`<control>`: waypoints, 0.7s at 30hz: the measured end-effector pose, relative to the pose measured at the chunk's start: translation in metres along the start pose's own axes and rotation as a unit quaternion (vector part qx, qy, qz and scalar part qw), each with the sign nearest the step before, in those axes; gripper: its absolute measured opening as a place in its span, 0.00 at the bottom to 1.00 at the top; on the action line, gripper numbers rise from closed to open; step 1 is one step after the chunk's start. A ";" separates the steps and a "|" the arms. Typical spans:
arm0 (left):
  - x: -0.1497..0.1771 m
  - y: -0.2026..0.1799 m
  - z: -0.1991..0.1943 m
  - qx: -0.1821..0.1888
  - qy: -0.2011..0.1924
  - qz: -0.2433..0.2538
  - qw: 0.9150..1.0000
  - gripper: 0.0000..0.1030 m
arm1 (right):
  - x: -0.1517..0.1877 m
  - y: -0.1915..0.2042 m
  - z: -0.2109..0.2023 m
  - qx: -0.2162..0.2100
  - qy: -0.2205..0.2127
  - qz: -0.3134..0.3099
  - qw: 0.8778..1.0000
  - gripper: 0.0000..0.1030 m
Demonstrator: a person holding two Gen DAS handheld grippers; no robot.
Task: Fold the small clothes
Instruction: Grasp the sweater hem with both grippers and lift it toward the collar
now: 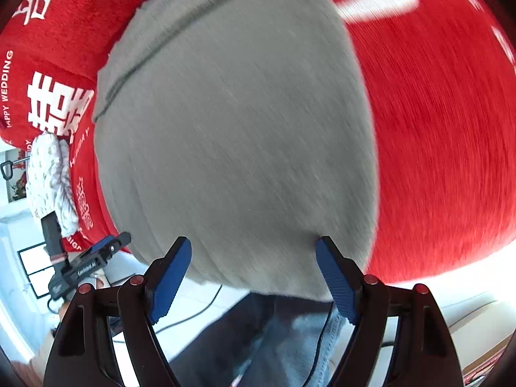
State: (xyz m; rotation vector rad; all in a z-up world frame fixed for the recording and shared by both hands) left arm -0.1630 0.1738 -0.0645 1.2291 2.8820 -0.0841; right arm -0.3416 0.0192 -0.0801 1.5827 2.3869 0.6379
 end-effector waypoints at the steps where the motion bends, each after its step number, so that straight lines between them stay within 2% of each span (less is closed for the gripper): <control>1: 0.007 0.000 0.005 0.002 0.007 0.001 1.000 1.00 | 0.006 -0.006 0.001 0.000 0.004 0.001 1.000 0.80; 8: 0.038 0.001 0.027 0.028 0.037 -0.001 0.999 1.00 | 0.046 -0.032 0.028 -0.015 0.038 0.016 0.999 0.80; 12: 0.049 -0.016 0.035 0.032 0.043 0.009 0.999 1.00 | 0.065 -0.047 0.049 0.003 0.056 0.007 0.998 0.80; 15: 0.051 -0.019 0.035 0.033 0.039 0.005 0.999 1.00 | 0.068 -0.058 0.063 0.011 0.051 0.017 0.998 0.80; 17: 0.057 -0.009 0.035 0.039 0.040 0.001 0.998 1.00 | 0.065 -0.061 0.067 0.000 0.040 0.033 0.999 0.80; 18: 0.058 -0.009 0.033 0.045 0.038 -0.002 0.998 0.96 | 0.066 -0.061 0.067 -0.007 0.041 0.041 0.998 0.73; 19: 0.060 -0.009 0.033 0.050 0.035 -0.004 0.998 0.93 | 0.067 -0.059 0.066 -0.021 0.041 0.050 0.998 0.62; 21: 0.065 -0.003 0.029 0.061 0.032 -0.004 0.998 0.73 | 0.071 -0.057 0.062 -0.045 0.052 0.070 0.995 0.10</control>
Point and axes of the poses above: each gripper's, at about its wrist camera, not at the fingertips, and z roughly the way its jaws point, y to its left, x to its underside, the point moved 5 cm from there along z, roughly the way its jaws point, and after that the axes turned 6 degrees about -y, right-handed, at the moved point
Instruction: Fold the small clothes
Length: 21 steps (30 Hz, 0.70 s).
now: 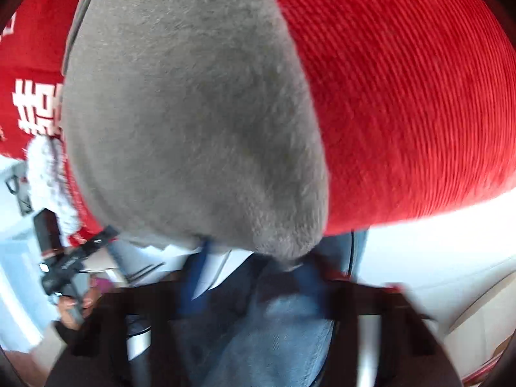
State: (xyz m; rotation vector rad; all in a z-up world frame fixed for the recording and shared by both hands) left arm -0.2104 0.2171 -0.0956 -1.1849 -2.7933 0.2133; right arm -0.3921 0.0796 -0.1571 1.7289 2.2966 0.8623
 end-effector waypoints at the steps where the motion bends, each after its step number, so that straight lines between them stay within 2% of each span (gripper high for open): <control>1: 0.000 0.000 -0.001 0.003 -0.001 0.001 1.000 0.66 | 0.002 0.001 -0.003 -0.011 0.001 0.002 1.000 0.10; 2: 0.001 0.001 -0.007 0.012 -0.002 0.004 1.000 0.47 | 0.004 0.004 -0.009 -0.023 -0.001 0.001 1.000 0.10; 3: 0.002 0.000 -0.011 0.028 0.002 0.006 1.000 0.17 | 0.005 0.010 -0.014 -0.036 0.000 -0.003 0.999 0.10; 4: 0.002 0.001 -0.015 0.044 0.006 0.006 0.999 0.12 | 0.006 0.018 -0.020 -0.055 -0.001 -0.009 0.998 0.10; 5: 0.001 0.001 -0.023 0.068 0.010 -0.001 0.998 0.12 | 0.006 0.022 -0.027 -0.068 -0.003 -0.012 0.998 0.10; 8: -0.007 -0.003 -0.044 0.100 -0.003 -0.001 0.995 0.12 | -0.006 0.052 -0.054 -0.133 -0.024 -0.018 0.991 0.10; 10: -0.019 -0.008 -0.064 0.117 -0.023 0.004 0.993 0.12 | -0.022 0.068 -0.070 -0.162 -0.042 -0.022 0.986 0.10; 14: -0.068 -0.014 -0.098 0.133 -0.083 0.002 0.988 0.12 | -0.069 0.104 -0.094 -0.209 -0.087 -0.032 0.974 0.10; 16: -0.093 -0.014 -0.103 0.133 -0.100 -0.004 0.986 0.12 | -0.097 0.116 -0.100 -0.209 -0.104 -0.037 0.972 0.10; 18: -0.128 -0.016 -0.104 0.114 -0.119 -0.003 0.986 0.12 | -0.120 0.130 -0.101 -0.196 -0.116 -0.039 0.973 0.10; 21: -0.160 -0.018 -0.106 0.087 -0.140 0.004 0.986 0.12 | -0.155 0.144 -0.099 -0.178 -0.130 -0.030 0.975 0.10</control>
Point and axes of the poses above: each gripper's, at about its wrist camera, not at the fingertips, and z roughly the way its jaws point, y to its left, x to its underside, the point moved 5 cm from there along z, roughly the way its jaws point, and after that the axes turned 6 degrees about -y, right-handed, at the moved point
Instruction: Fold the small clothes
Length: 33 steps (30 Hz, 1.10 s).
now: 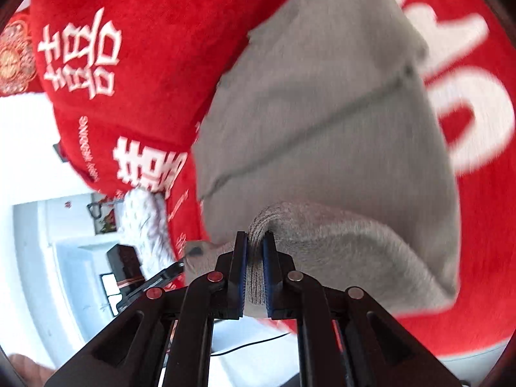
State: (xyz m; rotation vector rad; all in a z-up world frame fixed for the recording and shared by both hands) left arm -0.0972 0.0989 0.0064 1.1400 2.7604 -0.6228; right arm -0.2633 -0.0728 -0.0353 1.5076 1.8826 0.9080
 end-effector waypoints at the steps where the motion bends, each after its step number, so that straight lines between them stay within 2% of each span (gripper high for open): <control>1: -0.007 -0.001 0.002 -0.004 0.000 0.003 1.000 0.12 | -0.011 -0.002 0.003 0.011 -0.004 0.004 1.000 0.10; 2: -0.013 0.001 0.003 -0.012 0.003 0.003 1.000 0.23 | -0.020 -0.002 0.006 0.019 -0.007 0.010 1.000 0.10; 3: -0.016 0.001 0.006 -0.028 0.001 0.002 1.000 0.48 | -0.027 -0.001 0.008 0.025 -0.010 0.015 1.000 0.10; 4: -0.021 0.002 0.005 -0.044 -0.006 0.002 0.999 0.65 | -0.034 -0.005 0.007 0.032 -0.014 0.020 0.999 0.11; 5: -0.026 0.006 -0.004 -0.075 -0.034 0.004 0.997 0.87 | -0.041 -0.010 0.003 0.041 -0.021 0.028 0.999 0.14; 6: -0.034 0.006 -0.011 -0.088 -0.057 0.009 0.994 0.88 | -0.045 -0.012 0.002 0.044 -0.024 0.034 0.998 0.14; 7: -0.037 0.008 -0.017 -0.089 -0.063 0.013 0.994 0.89 | -0.049 -0.015 -0.002 0.045 -0.025 0.040 0.998 0.14; 9: -0.040 0.010 -0.021 -0.088 -0.058 0.016 0.994 0.89 | -0.053 -0.019 -0.009 0.061 -0.024 0.038 0.997 0.21; 10: -0.040 0.011 -0.023 -0.088 -0.055 0.022 0.994 0.89 | -0.054 -0.021 -0.012 0.074 -0.023 0.027 0.997 0.28; 12: -0.039 0.007 -0.020 -0.087 -0.042 0.049 0.994 0.89 | -0.054 -0.018 -0.017 0.116 -0.017 -0.016 0.993 0.60; 13: -0.037 0.002 -0.015 -0.093 -0.032 0.074 0.992 0.89 | -0.053 -0.015 -0.018 0.134 -0.015 -0.038 0.990 0.63; 15: -0.034 -0.004 -0.004 -0.096 -0.010 0.109 0.989 0.89 | -0.049 -0.009 -0.017 0.176 -0.006 -0.098 0.979 0.63; 17: -0.039 -0.017 0.015 -0.091 0.007 0.122 0.988 0.89 | -0.047 -0.004 -0.009 0.203 0.008 -0.150 0.968 0.63; 21: -0.054 -0.028 0.051 -0.063 0.039 0.135 0.988 0.89 | -0.048 -0.004 0.012 0.221 0.038 -0.188 0.956 0.63; 23: -0.059 -0.030 0.067 -0.055 0.056 0.135 0.988 0.88 | -0.053 -0.009 0.020 0.225 0.046 -0.187 0.955 0.63; 25: -0.060 -0.030 0.076 -0.047 0.069 0.140 0.987 0.87 | -0.056 -0.015 0.026 0.216 0.059 -0.174 0.959 0.63; 26: -0.059 -0.031 0.077 -0.044 0.070 0.142 0.986 0.73 | -0.057 -0.017 0.030 0.211 0.066 -0.171 0.960 0.61; 27: -0.058 -0.030 0.077 -0.043 0.072 0.143 0.986 0.47 | -0.056 -0.016 0.032 0.211 0.069 -0.178 0.959 0.44; 28: -0.056 -0.029 0.077 -0.041 0.078 0.140 0.986 0.35 | -0.056 -0.015 0.034 0.210 0.073 -0.186 0.957 0.27; 29: -0.055 -0.027 0.075 -0.041 0.078 0.137 0.987 0.17 | -0.053 -0.013 0.037 0.211 0.082 -0.197 0.954 0.06; 30: -0.055 -0.024 0.069 -0.041 0.072 0.131 0.988 0.07 | -0.051 -0.011 0.036 0.219 0.082 -0.208 0.950 0.06; 33: -0.057 -0.021 0.044 -0.032 0.051 0.113 0.992 0.07 | -0.044 0.010 0.018 0.214 0.057 -0.245 0.944 0.06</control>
Point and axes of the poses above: each gripper's, at about its wrist camera, not at the fingertips, and z roughly the way its jaws point, y to its left, x to its underside, the point moved 5 cm from there along z, roughly the way its jaws point, and after that the axes turned 6 degrees about -y, right-handed, at the moved point
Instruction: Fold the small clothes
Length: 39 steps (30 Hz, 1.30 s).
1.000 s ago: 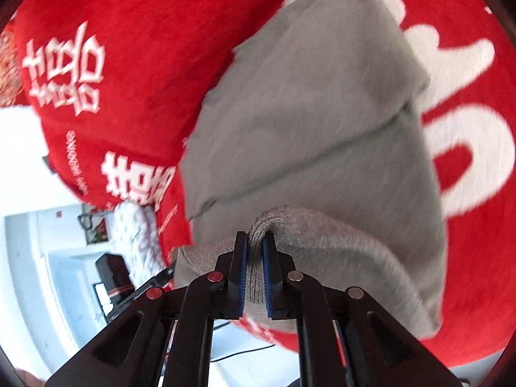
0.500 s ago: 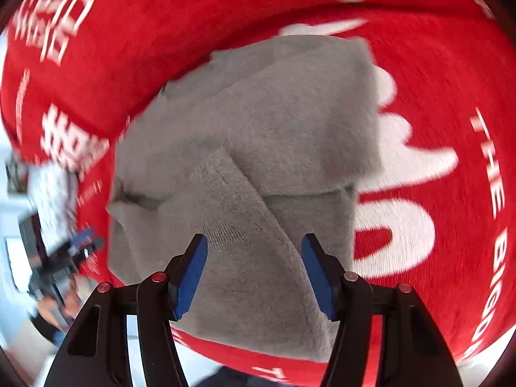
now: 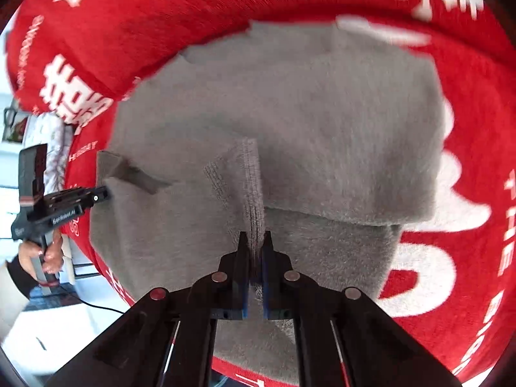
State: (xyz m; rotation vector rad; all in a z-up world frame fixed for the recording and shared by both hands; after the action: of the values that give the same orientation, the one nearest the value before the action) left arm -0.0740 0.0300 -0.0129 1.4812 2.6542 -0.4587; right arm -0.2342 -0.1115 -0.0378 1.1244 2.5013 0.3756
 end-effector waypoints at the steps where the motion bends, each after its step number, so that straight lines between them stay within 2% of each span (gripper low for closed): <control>1: 0.000 0.001 -0.011 -0.001 -0.009 -0.002 1.000 0.07 | -0.001 0.002 -0.009 0.000 -0.009 -0.003 1.000 0.06; 4: -0.002 0.003 -0.039 -0.007 -0.033 -0.004 0.999 0.07 | -0.008 0.007 -0.043 -0.003 -0.040 -0.001 0.999 0.06; 8: -0.021 0.005 -0.079 -0.013 -0.077 -0.011 0.997 0.07 | -0.039 0.006 -0.082 -0.003 -0.088 0.001 0.996 0.06; 10: -0.041 0.008 -0.097 -0.022 -0.108 -0.020 0.994 0.07 | -0.065 0.004 -0.094 -0.003 -0.108 -0.004 0.994 0.06; 13: -0.078 0.014 -0.099 -0.043 -0.140 -0.028 0.989 0.07 | -0.102 0.004 -0.090 0.005 -0.124 -0.014 0.992 0.06; 17: -0.115 0.024 -0.067 -0.077 -0.145 -0.035 0.986 0.07 | -0.142 -0.011 -0.052 0.008 -0.116 0.002 0.993 0.06; 20: -0.133 0.034 -0.016 -0.109 -0.120 -0.054 0.985 0.07 | -0.156 -0.029 -0.010 0.014 -0.095 0.025 0.995 0.06; 25: -0.137 0.052 0.047 -0.141 -0.080 -0.088 0.983 0.07 | -0.164 -0.062 0.044 0.026 -0.066 0.066 0.995 0.06; 29: -0.142 0.051 0.052 -0.163 -0.083 -0.071 0.981 0.07 | -0.163 -0.073 0.055 0.024 -0.065 0.083 0.994 0.06; 31: -0.143 0.055 0.050 -0.178 -0.075 -0.071 0.979 0.26 | -0.165 -0.075 0.051 0.032 -0.069 0.092 0.993 0.05; 32: -0.143 0.060 0.047 -0.198 -0.073 -0.075 0.975 0.58 | -0.166 -0.077 0.048 0.042 -0.072 0.095 0.992 0.06; 33: -0.143 0.069 0.039 -0.229 -0.077 -0.082 0.967 0.80 | -0.168 -0.079 0.045 0.059 -0.075 0.096 0.991 0.14; 35: -0.143 0.079 0.025 -0.246 -0.090 -0.093 0.961 0.81 | -0.171 -0.085 0.035 0.116 -0.083 0.093 0.985 0.19; 36: -0.140 0.086 0.016 -0.239 -0.082 -0.105 0.962 0.81 | -0.172 -0.088 0.027 0.141 -0.085 0.091 0.982 0.19; 37: -0.137 0.088 0.010 -0.231 -0.079 -0.112 0.963 0.81 | -0.173 -0.088 0.020 0.139 -0.086 0.091 0.982 0.19; 39: -0.128 0.088 -0.004 -0.221 -0.077 -0.112 0.966 0.81 | -0.165 -0.081 0.006 0.107 -0.089 0.087 0.986 0.19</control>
State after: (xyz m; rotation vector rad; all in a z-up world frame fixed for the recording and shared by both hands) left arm 0.0686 -0.0303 -0.0033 0.9835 2.5802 0.0171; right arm -0.1841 -0.2890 -0.0371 1.4000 2.3351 0.0491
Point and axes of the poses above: each gripper's, at about its wrist camera, not at the fingertips, and z roughly the way its jaws point, y to its left, x to its underside, the point moved 5 cm from there along z, roughly the way its jaws point, and after that the axes turned 6 degrees about -y, right-handed, at the moved point
